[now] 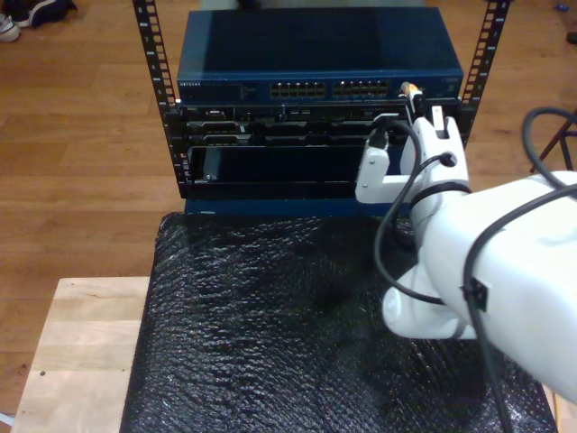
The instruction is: Grab the cable and plug it in
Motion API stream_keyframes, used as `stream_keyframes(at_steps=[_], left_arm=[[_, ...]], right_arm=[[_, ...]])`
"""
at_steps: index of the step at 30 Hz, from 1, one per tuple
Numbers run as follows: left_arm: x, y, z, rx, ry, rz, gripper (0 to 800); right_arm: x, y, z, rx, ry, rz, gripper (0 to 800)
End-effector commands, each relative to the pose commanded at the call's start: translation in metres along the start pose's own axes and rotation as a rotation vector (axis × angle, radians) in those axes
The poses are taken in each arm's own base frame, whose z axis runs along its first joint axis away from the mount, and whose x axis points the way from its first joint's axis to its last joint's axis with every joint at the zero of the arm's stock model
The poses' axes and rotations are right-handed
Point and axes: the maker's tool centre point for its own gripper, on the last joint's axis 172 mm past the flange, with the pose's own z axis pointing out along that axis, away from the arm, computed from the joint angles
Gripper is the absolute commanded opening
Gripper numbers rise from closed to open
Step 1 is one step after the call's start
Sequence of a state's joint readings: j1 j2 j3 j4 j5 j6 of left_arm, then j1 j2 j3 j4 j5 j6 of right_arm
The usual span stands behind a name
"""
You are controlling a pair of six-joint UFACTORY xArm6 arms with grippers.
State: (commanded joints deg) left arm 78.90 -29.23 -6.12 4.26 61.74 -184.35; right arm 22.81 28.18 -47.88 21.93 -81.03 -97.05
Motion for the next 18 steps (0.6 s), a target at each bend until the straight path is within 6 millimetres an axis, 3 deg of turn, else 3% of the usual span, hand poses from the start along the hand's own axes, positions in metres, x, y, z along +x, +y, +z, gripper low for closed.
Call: stream_keyframes(at_steps=[18], left_arm=[[0.000,0.000,0.000,0.000,0.000,0.000,800]], right_arm=[[0.006,-0.014,0.011,-0.059,-0.117,-0.030,0]])
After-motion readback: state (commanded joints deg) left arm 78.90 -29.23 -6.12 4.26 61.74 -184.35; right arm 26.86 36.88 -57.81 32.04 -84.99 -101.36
